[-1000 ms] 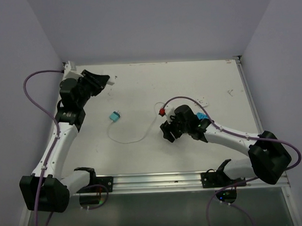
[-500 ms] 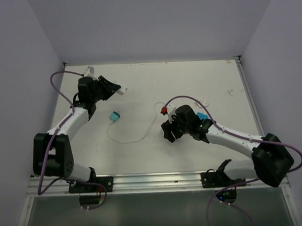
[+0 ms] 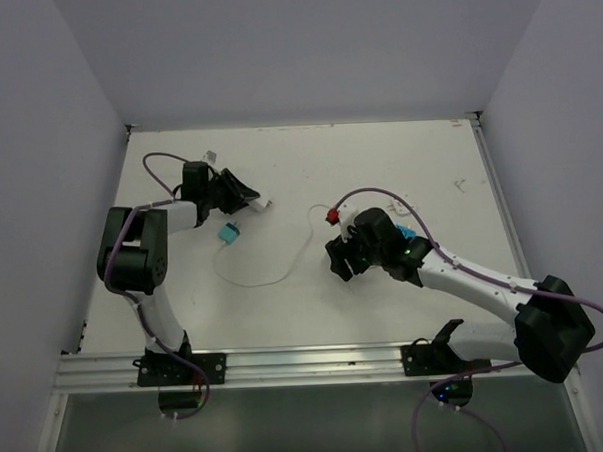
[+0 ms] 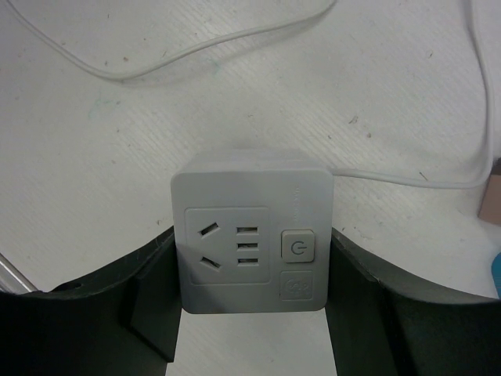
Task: Pull the plug off the socket
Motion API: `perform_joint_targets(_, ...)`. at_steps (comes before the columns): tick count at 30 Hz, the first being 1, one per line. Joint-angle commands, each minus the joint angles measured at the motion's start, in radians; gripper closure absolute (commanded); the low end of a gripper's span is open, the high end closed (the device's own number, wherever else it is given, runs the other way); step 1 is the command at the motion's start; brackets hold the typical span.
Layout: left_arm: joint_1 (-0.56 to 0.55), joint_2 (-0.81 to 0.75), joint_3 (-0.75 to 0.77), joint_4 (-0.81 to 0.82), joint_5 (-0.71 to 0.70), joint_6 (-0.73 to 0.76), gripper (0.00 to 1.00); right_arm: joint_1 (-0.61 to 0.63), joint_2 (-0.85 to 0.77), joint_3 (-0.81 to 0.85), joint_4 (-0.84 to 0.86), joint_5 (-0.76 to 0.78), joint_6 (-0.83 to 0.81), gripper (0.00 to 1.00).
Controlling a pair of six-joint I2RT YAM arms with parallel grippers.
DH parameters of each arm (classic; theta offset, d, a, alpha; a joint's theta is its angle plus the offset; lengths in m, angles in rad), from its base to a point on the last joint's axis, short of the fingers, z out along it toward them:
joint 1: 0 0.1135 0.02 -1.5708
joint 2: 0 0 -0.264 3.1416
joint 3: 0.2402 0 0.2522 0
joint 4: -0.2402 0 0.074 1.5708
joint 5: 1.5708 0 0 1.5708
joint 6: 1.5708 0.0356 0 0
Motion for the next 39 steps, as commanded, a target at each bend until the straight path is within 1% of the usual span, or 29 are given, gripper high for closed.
perform_joint_targets(1, -0.007, 0.035, 0.067, 0.079, 0.052, 0.026, 0.81, 0.002, -0.03, 0.071, 0.004, 0.04, 0.02, 1.0)
perform_joint_targets(2, -0.007, 0.036, 0.07, 0.074, 0.051, 0.029, 0.78, 0.002, -0.03, 0.073, 0.005, 0.041, 0.021, 1.0)
perform_joint_targets(3, -0.007, 0.039, 0.069, 0.068, 0.042, 0.036, 0.71, 0.002, -0.027, 0.077, 0.004, 0.041, 0.021, 1.0)
perform_joint_targets(6, -0.007, 0.039, 0.07, 0.034, 0.016, 0.049, 0.57, 0.002, -0.019, 0.082, 0.004, 0.056, 0.032, 1.0)
perform_joint_targets(7, -0.007, 0.038, 0.073, 0.023, 0.011, 0.062, 0.47, 0.002, -0.018, 0.085, 0.007, 0.063, 0.043, 1.0)
perform_joint_targets(8, -0.005, 0.036, 0.075, 0.002, 0.005, 0.069, 0.43, 0.0, -0.016, 0.088, 0.009, 0.069, 0.046, 1.0)
perform_joint_targets(9, -0.007, 0.029, 0.076, -0.007, -0.006, 0.075, 0.35, 0.0, -0.014, 0.094, 0.009, 0.087, 0.05, 1.0)
perform_joint_targets(11, -0.007, 0.018, 0.076, -0.03, -0.029, 0.095, 0.27, -0.001, -0.01, 0.105, 0.002, 0.109, 0.049, 1.0)
perform_joint_targets(12, -0.005, 0.006, 0.081, -0.044, -0.038, 0.11, 0.19, -0.001, -0.002, 0.118, -0.008, 0.116, 0.044, 1.0)
perform_joint_targets(14, -0.005, -0.007, 0.089, -0.089, -0.067, 0.127, 0.11, -0.003, 0.005, 0.131, -0.017, 0.132, 0.043, 1.0)
perform_joint_targets(15, -0.005, -0.023, 0.099, -0.124, -0.078, 0.145, 0.05, -0.004, 0.016, 0.141, -0.025, 0.132, 0.044, 1.0)
perform_joint_targets(16, -0.005, -0.036, 0.104, -0.141, -0.089, 0.153, 0.02, -0.004, 0.022, 0.145, -0.027, 0.132, 0.046, 1.0)
perform_joint_targets(17, -0.005, -0.048, 0.109, -0.156, -0.111, 0.162, 0.0, -0.006, 0.028, 0.146, -0.024, 0.136, 0.053, 1.0)
perform_joint_targets(21, -0.005, -0.164, 0.144, -0.265, -0.187, 0.24, 0.0, -0.03, 0.044, 0.166, -0.024, 0.172, 0.087, 1.0)
perform_joint_targets(23, -0.005, -0.212, 0.156, -0.338, -0.24, 0.274, 0.0, -0.087, 0.048, 0.177, -0.028, 0.172, 0.116, 1.0)
perform_joint_targets(24, -0.005, -0.258, 0.174, -0.368, -0.259, 0.314, 0.0, -0.115, 0.047, 0.192, -0.036, 0.167, 0.125, 1.0)
perform_joint_targets(25, -0.005, -0.283, 0.181, -0.429, -0.276, 0.335, 0.0, -0.179, 0.039, 0.198, -0.04, 0.164, 0.145, 1.0)
perform_joint_targets(27, -0.005, -0.365, 0.19, -0.502, -0.331, 0.393, 0.0, -0.248, 0.027, 0.218, -0.056, 0.156, 0.156, 1.0)
perform_joint_targets(28, -0.005, -0.396, 0.187, -0.521, -0.346, 0.409, 0.0, -0.312, 0.012, 0.229, -0.06, 0.156, 0.155, 1.0)
perform_joint_targets(29, -0.005, -0.428, 0.182, -0.535, -0.377, 0.424, 0.0, -0.345, 0.01, 0.24, -0.065, 0.158, 0.155, 1.0)
perform_joint_targets(30, -0.005, -0.492, 0.169, -0.547, -0.392, 0.446, 0.0, -0.377, 0.006, 0.266, -0.083, 0.17, 0.155, 1.0)
perform_joint_targets(31, -0.005, -0.523, 0.161, -0.572, -0.405, 0.457, 0.0, -0.439, 0.007, 0.281, -0.096, 0.219, 0.164, 1.0)
perform_joint_targets(33, -0.005, -0.608, 0.13, -0.596, -0.437, 0.47, 0.0, -0.501, 0.022, 0.316, -0.126, 0.268, 0.193, 1.0)
perform_joint_targets(34, -0.005, -0.631, 0.119, -0.606, -0.444, 0.474, 0.0, -0.565, 0.028, 0.324, -0.134, 0.282, 0.207, 1.0)
perform_joint_targets(35, -0.005, -0.654, 0.109, -0.613, -0.448, 0.475, 0.0, -0.595, 0.038, 0.33, -0.139, 0.296, 0.222, 1.0)
perform_joint_targets(37, -0.005, -0.709, 0.081, -0.638, -0.451, 0.487, 0.0, -0.671, 0.045, 0.338, -0.13, 0.267, 0.263, 1.0)
perform_joint_targets(39, -0.005, -0.754, 0.057, -0.656, -0.452, 0.496, 0.0, -0.705, 0.051, 0.336, -0.1, 0.239, 0.297, 1.0)
